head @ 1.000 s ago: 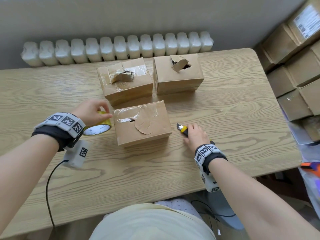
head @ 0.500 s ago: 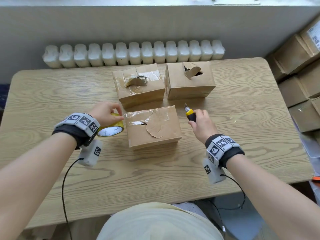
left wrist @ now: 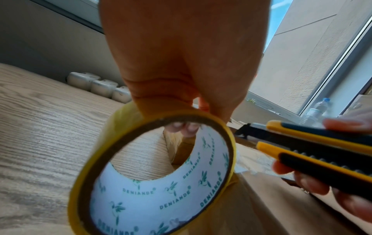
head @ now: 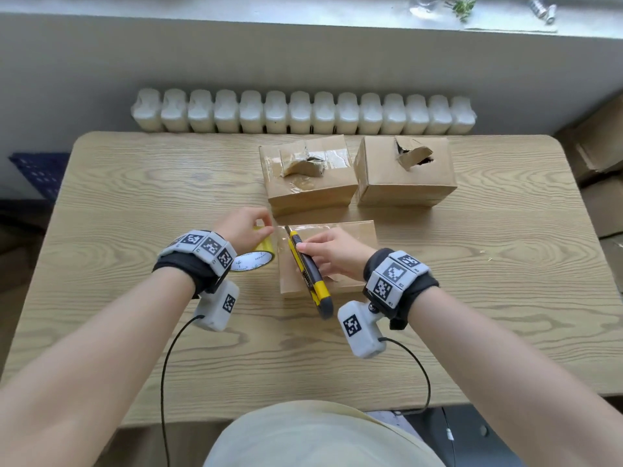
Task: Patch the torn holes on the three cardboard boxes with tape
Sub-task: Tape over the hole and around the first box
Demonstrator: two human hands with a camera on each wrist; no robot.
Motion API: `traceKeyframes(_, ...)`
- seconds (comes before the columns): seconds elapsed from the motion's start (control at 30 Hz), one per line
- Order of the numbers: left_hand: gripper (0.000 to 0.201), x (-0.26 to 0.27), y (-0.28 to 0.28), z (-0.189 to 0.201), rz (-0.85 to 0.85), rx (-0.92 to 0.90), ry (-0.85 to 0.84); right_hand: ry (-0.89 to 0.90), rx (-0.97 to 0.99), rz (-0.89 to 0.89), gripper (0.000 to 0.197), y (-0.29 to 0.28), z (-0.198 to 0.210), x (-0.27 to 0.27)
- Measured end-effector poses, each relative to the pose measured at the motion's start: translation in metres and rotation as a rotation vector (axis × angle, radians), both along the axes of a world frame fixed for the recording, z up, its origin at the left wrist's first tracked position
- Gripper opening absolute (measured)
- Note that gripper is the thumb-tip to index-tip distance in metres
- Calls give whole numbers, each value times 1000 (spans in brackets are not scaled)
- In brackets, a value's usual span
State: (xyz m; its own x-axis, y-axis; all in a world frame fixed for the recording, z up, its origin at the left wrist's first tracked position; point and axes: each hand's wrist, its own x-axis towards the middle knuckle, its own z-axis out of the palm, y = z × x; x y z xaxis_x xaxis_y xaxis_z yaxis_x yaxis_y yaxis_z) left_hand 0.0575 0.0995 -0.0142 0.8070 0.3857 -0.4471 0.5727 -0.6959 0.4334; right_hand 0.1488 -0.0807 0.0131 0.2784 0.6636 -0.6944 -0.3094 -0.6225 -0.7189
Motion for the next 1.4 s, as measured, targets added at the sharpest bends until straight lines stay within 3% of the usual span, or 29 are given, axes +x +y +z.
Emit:
traceKeyframes(0.63,15,1,0,2,-75,85,-20,28,-69,-79,28,27,-1,-15)
traceKeyframes(0.87,12,1,5,1,-50,112,-39,57,-136,77,33,16,3,-26)
traceKeyframes(1.0,8,-1,8,1,-33,91,-45,-65,-102,151,29,0,6,-26)
traceKeyframes(1.1,8,-3,7,1,-29,104,-45,-197,-33,40,22,-20,10,-14)
traceKeyframes(1.17,10,-4,6,0,-29,109,-48,-373,-17,-40,28,-36,7,1)
traceKeyframes(1.27,10,-4,5,-2,-26,124,-54,-652,-88,-125,28,-63,-5,22)
traceKeyframes(1.4,13,-5,3,-5,-12,158,-41,-851,-282,-203,31,-91,-29,42)
